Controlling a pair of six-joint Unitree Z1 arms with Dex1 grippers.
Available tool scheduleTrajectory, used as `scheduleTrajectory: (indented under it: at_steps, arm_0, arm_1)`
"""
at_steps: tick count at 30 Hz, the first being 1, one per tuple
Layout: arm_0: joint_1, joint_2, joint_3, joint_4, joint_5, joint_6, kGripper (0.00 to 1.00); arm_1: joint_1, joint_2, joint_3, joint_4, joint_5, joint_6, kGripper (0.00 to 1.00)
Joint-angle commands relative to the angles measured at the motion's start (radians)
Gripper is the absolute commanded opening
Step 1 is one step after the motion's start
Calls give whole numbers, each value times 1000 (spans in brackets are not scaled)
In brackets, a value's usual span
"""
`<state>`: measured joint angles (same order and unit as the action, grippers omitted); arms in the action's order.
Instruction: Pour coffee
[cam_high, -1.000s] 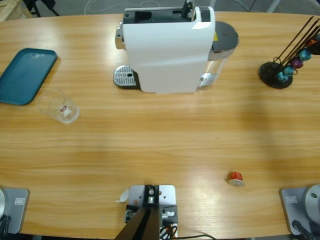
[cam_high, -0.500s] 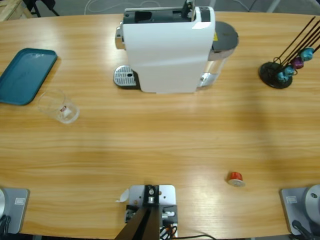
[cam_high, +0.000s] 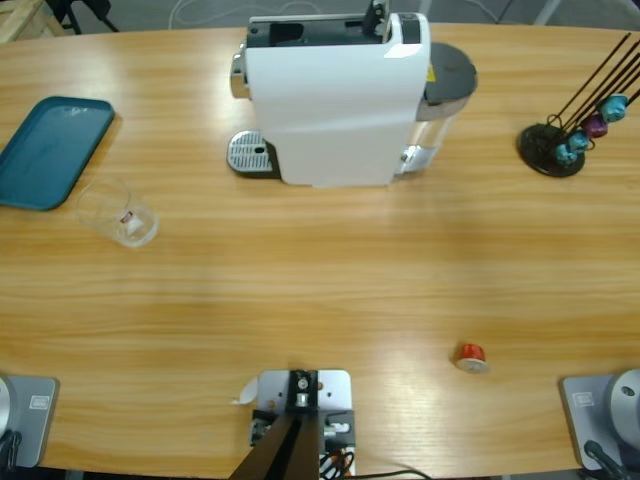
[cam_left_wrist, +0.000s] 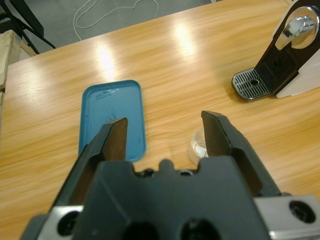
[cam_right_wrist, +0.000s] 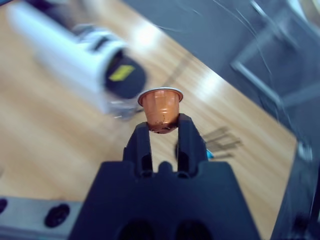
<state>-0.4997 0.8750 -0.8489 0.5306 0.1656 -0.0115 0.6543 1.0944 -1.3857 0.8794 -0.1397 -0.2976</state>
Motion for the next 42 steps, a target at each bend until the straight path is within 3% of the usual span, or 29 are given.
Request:
scheduleTrajectory:
  at_steps: [1,8,15,22,27,42]
  arm_0:
    - [-18,-21,39,-11,-15,16,628]
    - [-25,-13,40,-11,-21,16,628]
    - [-31,-4,40,-12,-23,16,628]
    - [-33,-3,41,-12,-23,16,628]
    - [-34,-8,42,-12,-23,16,627]
    - [-36,-13,45,-14,-23,16,628]
  arm_1:
    - [283,137,-206,214,77,-87,0]
    - [334,380,-408,264,90,-235,0]
    - [366,583,-464,223,102,-426,0]
    - [367,768,-627,226,100,-451,0]
    - [357,828,-681,212,90,-454,0]
    - [211,838,-655,51,188,-454,0]
